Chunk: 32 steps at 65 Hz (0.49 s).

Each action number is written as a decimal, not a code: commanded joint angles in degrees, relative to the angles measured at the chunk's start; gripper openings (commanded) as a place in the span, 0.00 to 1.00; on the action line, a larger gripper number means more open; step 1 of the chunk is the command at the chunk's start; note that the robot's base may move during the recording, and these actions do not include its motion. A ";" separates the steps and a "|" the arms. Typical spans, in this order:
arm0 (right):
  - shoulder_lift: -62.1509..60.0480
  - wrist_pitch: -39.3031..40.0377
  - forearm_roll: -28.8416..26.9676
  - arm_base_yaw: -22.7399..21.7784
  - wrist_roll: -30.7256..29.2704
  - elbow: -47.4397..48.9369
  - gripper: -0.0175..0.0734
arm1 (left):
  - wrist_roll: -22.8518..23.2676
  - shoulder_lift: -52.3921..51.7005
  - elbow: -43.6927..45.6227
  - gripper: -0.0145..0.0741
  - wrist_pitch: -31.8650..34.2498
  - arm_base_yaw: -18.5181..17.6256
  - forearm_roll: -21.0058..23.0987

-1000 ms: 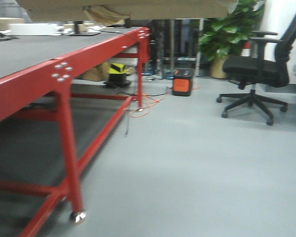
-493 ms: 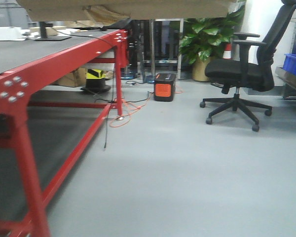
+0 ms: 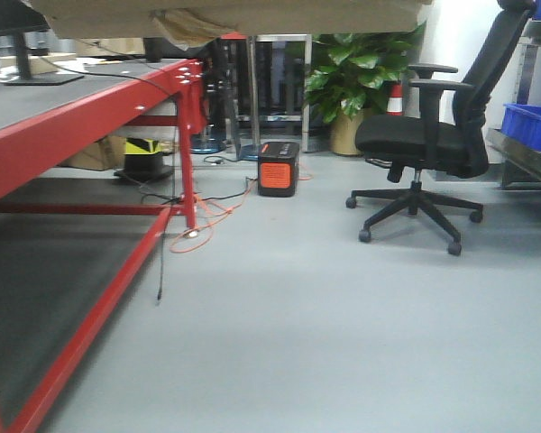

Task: Stack two boxes on right shelf middle
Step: 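Drive the base to the steel shelf rack with blue bins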

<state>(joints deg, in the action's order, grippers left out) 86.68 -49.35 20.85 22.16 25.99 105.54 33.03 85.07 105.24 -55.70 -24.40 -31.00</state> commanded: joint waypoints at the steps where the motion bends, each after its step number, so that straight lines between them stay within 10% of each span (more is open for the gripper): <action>1: -1.14 3.64 1.46 -0.38 -0.22 1.11 0.02 | 0.00 -0.74 0.70 0.04 1.23 0.02 -2.10; 32: -1.14 3.99 1.46 -0.38 -0.22 1.11 0.02 | 0.00 -0.74 0.70 0.04 1.23 0.02 -2.10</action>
<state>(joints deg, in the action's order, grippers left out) 86.68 -48.85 20.85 22.16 25.99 105.54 33.03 85.07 105.24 -55.70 -24.40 -31.19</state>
